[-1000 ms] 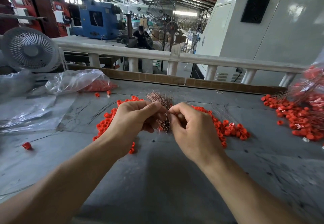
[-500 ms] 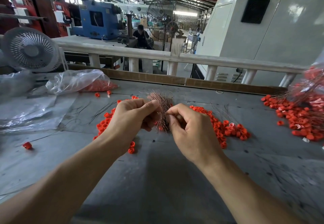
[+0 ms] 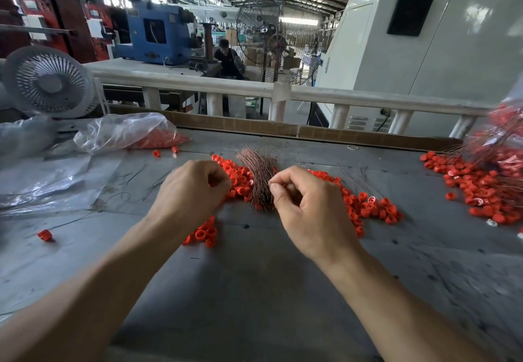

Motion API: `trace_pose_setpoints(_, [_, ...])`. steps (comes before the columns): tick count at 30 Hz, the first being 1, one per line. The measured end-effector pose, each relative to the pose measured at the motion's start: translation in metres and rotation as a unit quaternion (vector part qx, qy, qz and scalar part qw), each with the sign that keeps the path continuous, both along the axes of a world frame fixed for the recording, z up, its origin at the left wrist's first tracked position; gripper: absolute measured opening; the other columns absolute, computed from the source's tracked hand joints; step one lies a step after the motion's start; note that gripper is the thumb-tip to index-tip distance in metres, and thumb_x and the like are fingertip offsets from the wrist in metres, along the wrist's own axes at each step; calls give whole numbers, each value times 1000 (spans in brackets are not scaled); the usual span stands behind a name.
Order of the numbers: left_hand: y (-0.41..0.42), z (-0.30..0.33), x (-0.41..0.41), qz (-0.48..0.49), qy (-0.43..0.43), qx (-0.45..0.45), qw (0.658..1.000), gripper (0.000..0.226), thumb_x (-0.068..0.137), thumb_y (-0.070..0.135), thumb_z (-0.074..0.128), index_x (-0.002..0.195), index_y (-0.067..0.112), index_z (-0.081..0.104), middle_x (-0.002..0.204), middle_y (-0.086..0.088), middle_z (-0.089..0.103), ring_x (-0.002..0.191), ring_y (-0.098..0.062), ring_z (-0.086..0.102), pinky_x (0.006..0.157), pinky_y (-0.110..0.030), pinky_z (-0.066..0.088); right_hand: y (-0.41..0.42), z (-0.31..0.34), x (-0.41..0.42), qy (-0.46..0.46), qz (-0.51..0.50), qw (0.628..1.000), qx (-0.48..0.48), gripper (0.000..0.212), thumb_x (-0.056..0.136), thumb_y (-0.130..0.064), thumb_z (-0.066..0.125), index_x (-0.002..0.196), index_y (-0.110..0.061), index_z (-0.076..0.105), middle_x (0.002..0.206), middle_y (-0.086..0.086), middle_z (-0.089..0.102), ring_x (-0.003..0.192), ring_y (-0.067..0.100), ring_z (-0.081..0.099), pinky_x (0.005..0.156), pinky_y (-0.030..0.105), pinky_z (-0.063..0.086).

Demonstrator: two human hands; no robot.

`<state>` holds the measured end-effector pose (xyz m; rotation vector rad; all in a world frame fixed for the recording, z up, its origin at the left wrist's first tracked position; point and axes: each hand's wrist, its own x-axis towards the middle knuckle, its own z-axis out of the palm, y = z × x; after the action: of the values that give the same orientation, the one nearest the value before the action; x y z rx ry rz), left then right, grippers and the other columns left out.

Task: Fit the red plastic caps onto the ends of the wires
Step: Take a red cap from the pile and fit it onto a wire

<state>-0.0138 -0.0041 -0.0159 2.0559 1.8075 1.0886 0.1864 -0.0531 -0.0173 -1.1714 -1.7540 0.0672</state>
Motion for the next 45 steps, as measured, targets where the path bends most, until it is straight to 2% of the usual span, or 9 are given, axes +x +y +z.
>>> trace_pose_setpoints(4, [1,-3,0,-4,88,-1,996,11,84,37,78,95,36,74,95,13,65,95,-16,58,88,-36,44,1,-2,0,-2,1,1000,-7,12,93,-17,68,83,-24,68,56,-19,52,59,9,56,54,26,45])
trace_pose_setpoints(7, [2,-3,-2,-2,135,-5,991,24,84,39,78,106,38,71,105,12,60,109,-17,55,96,-37,37,2,-2,0,0,0,1000,-8,12,93,-18,69,83,-24,68,56,-19,52,59,7,56,54,23,43])
trace_pose_setpoints(16, [0,0,-3,0,150,-22,988,14,82,24,79,86,32,69,91,15,57,91,-13,50,82,-31,38,1,-4,-1,-12,6,999,-36,13,94,-18,69,83,-25,69,58,-19,54,60,6,57,55,16,39])
trace_pose_setpoints(26, [-1,-1,-3,-1,130,-1,991,13,82,23,78,85,28,66,88,14,58,92,-16,56,79,-32,43,1,-5,-1,-15,8,999,-45,14,93,-18,69,82,-25,68,59,-17,56,61,7,59,56,19,43])
trace_pose_setpoints(29, [-1,-1,1,-9,65,15,998,14,83,24,78,83,30,65,82,15,64,81,-8,59,67,-30,44,2,-5,0,-14,8,999,-44,13,94,-19,68,82,-25,68,59,-17,57,63,8,59,56,21,44])
trace_pose_setpoints(32, [-3,1,10,-61,-67,-5,996,16,81,24,83,82,30,67,77,12,72,73,-2,66,67,-24,52,3,-6,0,-6,9,999,-40,13,94,-18,68,83,-25,68,60,-18,56,63,6,59,55,18,43])
trace_pose_setpoints(36, [-10,5,19,-159,-234,-94,955,12,89,13,77,95,14,66,78,-1,78,65,-15,74,58,-29,52,4,-6,2,11,9,999,-43,11,95,-19,67,85,-25,69,59,-19,55,61,6,57,56,18,42])
trace_pose_setpoints(41, [-15,9,21,-205,-334,-117,912,4,93,5,69,96,5,66,83,-13,75,64,-21,68,57,-30,53,4,-6,2,35,5,998,-45,9,96,-19,67,89,-24,69,64,-11,64,62,10,61,59,35,52])
trace_pose_setpoints(45, [-19,14,24,-225,-408,-135,875,13,93,2,66,104,-5,64,79,-13,69,64,-19,63,59,-27,56,4,-7,2,46,2,998,-52,6,96,-20,67,92,-25,69,66,-11,66,61,9,61,57,33,51])
